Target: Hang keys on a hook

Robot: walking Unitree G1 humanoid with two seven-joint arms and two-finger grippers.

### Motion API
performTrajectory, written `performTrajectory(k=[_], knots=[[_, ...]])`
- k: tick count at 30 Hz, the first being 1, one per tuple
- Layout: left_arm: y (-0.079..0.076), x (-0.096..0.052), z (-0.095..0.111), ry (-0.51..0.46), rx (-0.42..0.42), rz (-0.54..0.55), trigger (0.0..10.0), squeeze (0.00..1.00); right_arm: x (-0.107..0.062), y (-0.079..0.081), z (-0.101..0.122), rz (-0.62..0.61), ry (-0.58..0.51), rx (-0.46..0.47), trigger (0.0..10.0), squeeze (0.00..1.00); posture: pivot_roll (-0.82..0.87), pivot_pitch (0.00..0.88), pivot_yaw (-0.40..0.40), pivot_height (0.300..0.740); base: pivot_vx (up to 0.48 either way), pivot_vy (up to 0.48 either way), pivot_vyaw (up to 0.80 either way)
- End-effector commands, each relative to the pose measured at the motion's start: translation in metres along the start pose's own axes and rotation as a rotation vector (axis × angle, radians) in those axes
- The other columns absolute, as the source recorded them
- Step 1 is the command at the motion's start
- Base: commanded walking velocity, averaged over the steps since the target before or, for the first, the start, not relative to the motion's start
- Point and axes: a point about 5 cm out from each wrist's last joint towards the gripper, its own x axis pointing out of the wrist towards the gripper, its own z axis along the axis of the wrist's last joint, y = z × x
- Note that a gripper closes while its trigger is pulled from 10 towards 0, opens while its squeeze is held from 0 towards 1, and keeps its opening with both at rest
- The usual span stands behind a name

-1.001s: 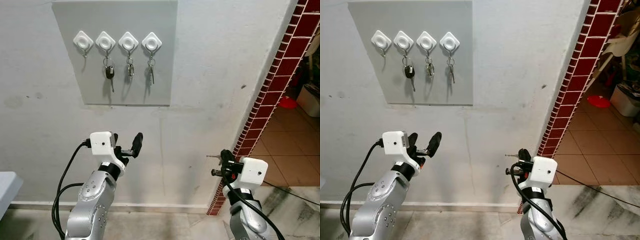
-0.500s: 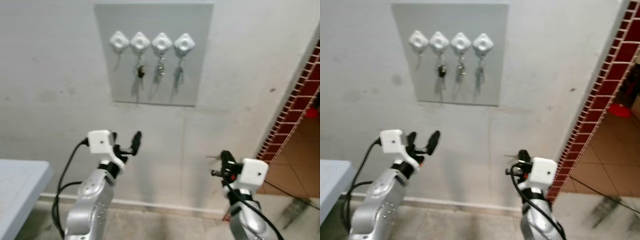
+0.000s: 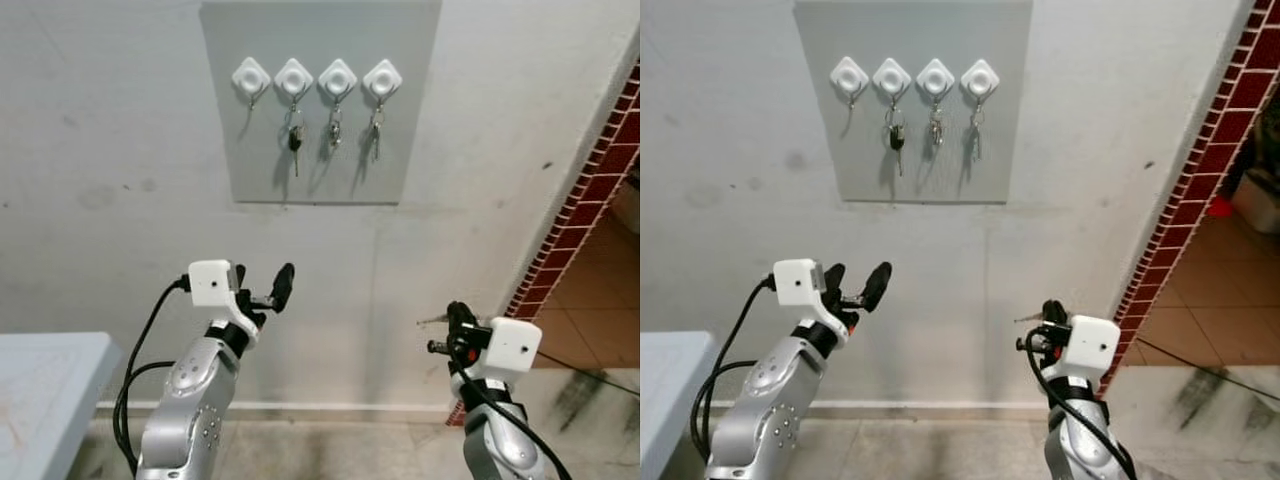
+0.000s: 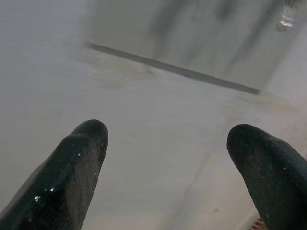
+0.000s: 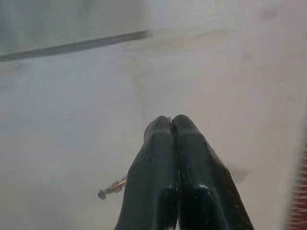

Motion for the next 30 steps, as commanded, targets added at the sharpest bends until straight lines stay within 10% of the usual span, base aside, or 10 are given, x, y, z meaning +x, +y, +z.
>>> performTrajectory(k=[1,30], knots=[[0.004,-0.001,0.004,-0.007,0.008,0.019,10.0,0.00,0.002,0.005,0.004,0.018,-0.018,0.008,10.0,0.00,-0.01,0.022,0.046,0.740,0.000,0.368,0.00],[0.003,0.000,0.009,-0.035,0.041,0.039,10.0,0.00,0.005,0.015,0.022,0.145,-0.088,-0.046,10.0,0.00,-0.01,0.000,0.025,0.740,0.009,0.050,0.00]])
